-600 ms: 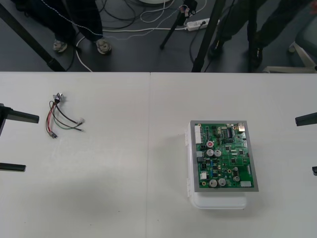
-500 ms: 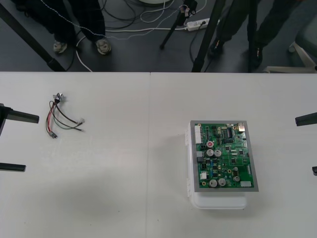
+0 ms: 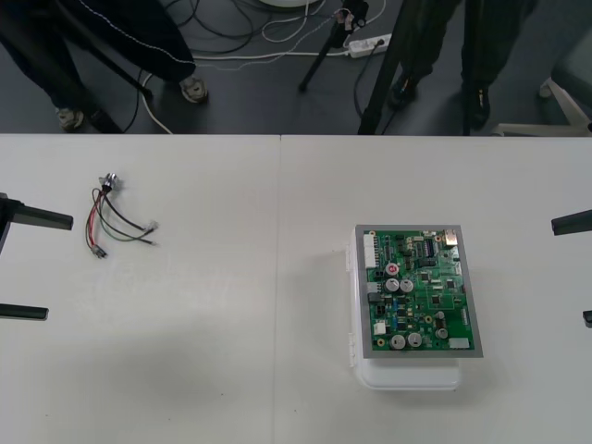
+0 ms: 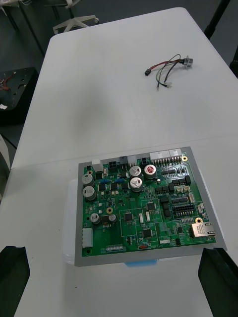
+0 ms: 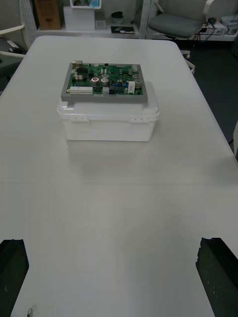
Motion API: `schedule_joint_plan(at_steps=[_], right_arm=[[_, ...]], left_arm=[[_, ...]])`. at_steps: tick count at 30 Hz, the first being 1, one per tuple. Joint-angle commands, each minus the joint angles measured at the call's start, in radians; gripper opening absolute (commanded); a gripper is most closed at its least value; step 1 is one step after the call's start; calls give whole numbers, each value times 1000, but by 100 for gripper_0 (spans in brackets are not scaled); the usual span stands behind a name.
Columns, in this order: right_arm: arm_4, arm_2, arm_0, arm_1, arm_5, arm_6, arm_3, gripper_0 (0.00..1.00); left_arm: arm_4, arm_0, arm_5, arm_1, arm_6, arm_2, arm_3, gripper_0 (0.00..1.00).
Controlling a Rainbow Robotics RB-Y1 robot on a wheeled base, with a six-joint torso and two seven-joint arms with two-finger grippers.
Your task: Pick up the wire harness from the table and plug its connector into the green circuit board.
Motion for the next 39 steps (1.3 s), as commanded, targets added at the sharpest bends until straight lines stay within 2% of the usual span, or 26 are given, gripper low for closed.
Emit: schedule_joint_plan(at_steps=[1, 39], right_arm=[[3, -37, 15, 5, -7, -10, -12, 100], [3, -37, 15, 5, -7, -10, -12, 100]], left_arm=[[8, -28, -32, 11, 70, -10, -1, 100], [8, -28, -32, 11, 70, -10, -1, 100]])
